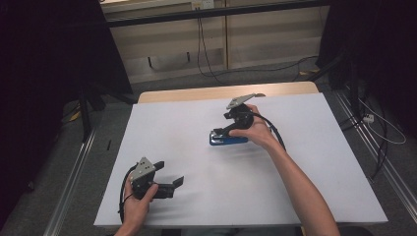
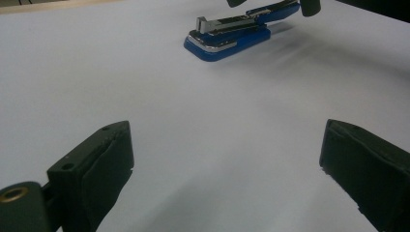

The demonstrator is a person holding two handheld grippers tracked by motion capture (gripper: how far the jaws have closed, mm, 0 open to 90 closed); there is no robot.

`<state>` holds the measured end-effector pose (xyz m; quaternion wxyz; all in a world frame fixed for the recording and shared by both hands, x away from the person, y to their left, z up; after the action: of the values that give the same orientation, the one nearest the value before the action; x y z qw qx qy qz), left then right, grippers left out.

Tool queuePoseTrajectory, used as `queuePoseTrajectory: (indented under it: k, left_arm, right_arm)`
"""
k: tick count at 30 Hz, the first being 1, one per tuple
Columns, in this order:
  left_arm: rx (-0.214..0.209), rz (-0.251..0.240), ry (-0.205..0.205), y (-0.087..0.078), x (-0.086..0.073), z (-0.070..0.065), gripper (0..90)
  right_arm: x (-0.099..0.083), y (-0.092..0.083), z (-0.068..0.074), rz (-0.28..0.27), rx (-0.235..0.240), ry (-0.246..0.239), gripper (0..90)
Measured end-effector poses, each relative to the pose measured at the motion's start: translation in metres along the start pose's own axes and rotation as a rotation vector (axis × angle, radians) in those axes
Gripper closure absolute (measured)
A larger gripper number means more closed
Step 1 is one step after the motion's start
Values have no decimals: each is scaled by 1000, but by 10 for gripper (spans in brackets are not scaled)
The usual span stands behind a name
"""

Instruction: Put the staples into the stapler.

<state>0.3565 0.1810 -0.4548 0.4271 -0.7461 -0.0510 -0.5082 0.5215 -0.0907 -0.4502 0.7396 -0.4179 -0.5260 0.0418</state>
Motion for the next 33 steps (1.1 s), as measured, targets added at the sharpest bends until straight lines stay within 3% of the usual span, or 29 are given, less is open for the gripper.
queuePoseTrajectory:
  k: [6,14,24,33]
  left_arm:
    - [1,-5,-5,0,0,0,52]
    - [0,-6,-9,-1,-1,1,52]
    - [9,-11,-25,-4,-1,4,53]
    - [13,-24,-41,-4,-2,8,57]
  right_arm:
    - [-4,-9,-2,-51,-56,43,104]
    - [-16,-22,-6,-121,-117,147,50]
    - [-26,-37,-3,-148,-198,166,24]
    - [-32,-53,-1,-188,-230,189,32]
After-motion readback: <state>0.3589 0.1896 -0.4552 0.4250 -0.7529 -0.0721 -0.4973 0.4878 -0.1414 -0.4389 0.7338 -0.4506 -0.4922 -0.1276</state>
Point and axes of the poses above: each handheld gripper's, and its own axes: y roughly forward along the jaws, x roughly out of its top, z roughly to its left, the point moved 5 cm from there along y, roughly forward along the jaws, and after that the axes turned 7 degrees about z, right-handed, at the moved point
